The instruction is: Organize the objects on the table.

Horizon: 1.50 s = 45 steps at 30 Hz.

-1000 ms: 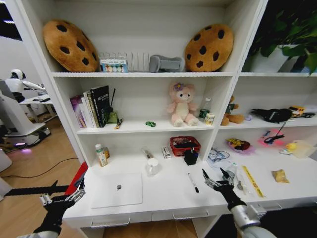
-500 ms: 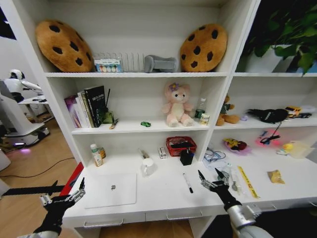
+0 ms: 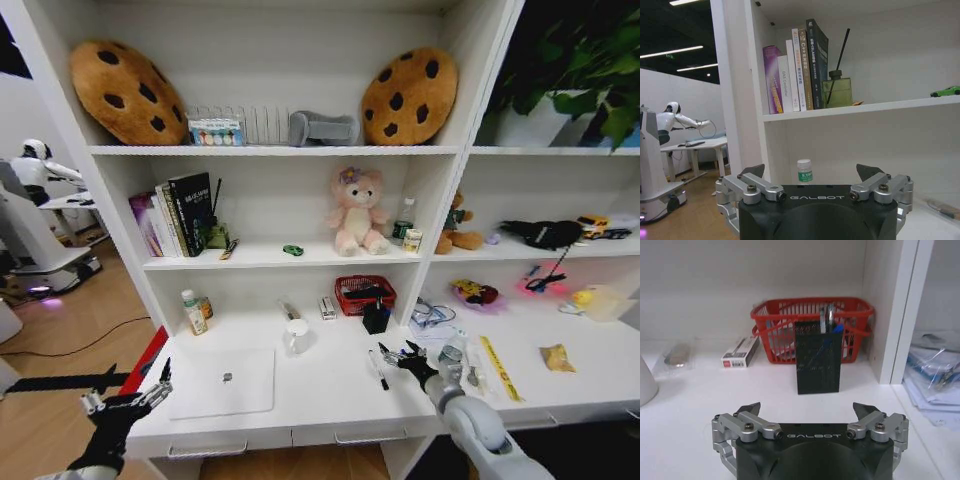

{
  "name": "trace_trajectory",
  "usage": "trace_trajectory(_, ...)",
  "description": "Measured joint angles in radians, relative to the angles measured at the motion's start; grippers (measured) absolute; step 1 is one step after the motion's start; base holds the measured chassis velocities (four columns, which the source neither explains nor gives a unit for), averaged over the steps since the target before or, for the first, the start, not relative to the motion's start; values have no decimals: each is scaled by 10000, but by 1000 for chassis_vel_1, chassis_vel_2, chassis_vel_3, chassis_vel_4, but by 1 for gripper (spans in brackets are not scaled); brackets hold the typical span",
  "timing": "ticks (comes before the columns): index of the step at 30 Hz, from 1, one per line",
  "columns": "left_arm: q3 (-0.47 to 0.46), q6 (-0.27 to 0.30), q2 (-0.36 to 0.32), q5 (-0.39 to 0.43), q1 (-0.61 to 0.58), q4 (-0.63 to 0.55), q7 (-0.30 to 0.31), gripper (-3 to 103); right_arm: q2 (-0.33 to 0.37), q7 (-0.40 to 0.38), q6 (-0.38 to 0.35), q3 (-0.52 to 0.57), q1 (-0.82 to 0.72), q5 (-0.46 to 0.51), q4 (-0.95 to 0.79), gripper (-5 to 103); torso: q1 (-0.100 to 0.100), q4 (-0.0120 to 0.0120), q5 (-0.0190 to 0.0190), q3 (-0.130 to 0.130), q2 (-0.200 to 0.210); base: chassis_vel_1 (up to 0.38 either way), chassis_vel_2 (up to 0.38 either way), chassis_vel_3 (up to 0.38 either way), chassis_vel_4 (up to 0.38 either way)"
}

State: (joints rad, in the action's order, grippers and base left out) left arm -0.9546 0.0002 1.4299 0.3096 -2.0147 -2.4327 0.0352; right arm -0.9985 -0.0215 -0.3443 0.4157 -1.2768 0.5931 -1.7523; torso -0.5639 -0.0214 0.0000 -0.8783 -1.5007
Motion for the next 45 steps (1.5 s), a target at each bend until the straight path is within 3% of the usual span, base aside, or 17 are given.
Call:
trace_trajectory(7, 0, 0, 0, 0, 0, 0, 0, 100, -530, -208, 5, -1199, 661, -244, 739, 100, 1, 0, -2, 1, -1, 0, 0, 0, 0)
trace_trajectory(11, 0, 0, 0, 0, 1, 0, 0, 100, -796, -303, 6, -1433, 824, -338, 909, 103, 1, 0, -1, 1, 0, 0, 0, 0, 0)
trace_trajectory(16, 0, 0, 0, 0, 1, 0, 0, 100, -1102, -433, 71, -1489, 897, -372, 1108, 99, 1, 0, -4, 3, -1, 0, 0, 0, 0)
trace_trajectory(22, 0, 0, 0, 0, 1, 0, 0, 100, -1065, -515, 96, -1324, 653, -416, 1018, 77, 3, 0, -3, 4, -3, 0, 0, 0, 0)
trace_trajectory(24, 0, 0, 0, 0, 0, 0, 0, 100, -1034, -516, 102, -1280, 583, -417, 973, 77, 3, 1, -3, 4, -3, 0, 0, 0, 0)
trace_trajectory(25, 0, 0, 0, 0, 0, 0, 0, 100, -991, -515, 116, -1223, 492, -417, 915, 66, 3, 1, -3, 4, -3, 0, 0, 0, 0)
trace_trajectory(28, 0, 0, 0, 0, 0, 0, 0, 100, -943, -517, 146, -1161, 398, -418, 866, 60, 3, -1, -2, 4, -4, 0, 0, 0, 0)
trace_trajectory(34, 0, 0, 0, 0, 1, 0, 0, 100, -818, -470, 188, -1085, 334, -345, 764, 33, 3, -1, 2, 1, -1, 0, 0, 0, 0)
trace_trajectory(38, 0, 1, 0, 0, 0, 0, 0, 100, -773, -462, 176, -1054, 371, -252, 749, 27, 2, 0, 4, -1, 0, 0, 0, 0, 0)
trace_trajectory(39, 0, 1, 1, 0, 0, 0, 0, 100, -767, -473, 172, -1044, 378, -212, 736, 16, 2, 0, 4, 0, 0, 0, 0, 0, 0)
trace_trajectory(45, 0, 1, 0, 0, 0, 0, 0, 100, -717, -569, 290, -945, 415, -180, 675, 12, 2, -1, 2, 0, 0, 0, 0, 0, 0)
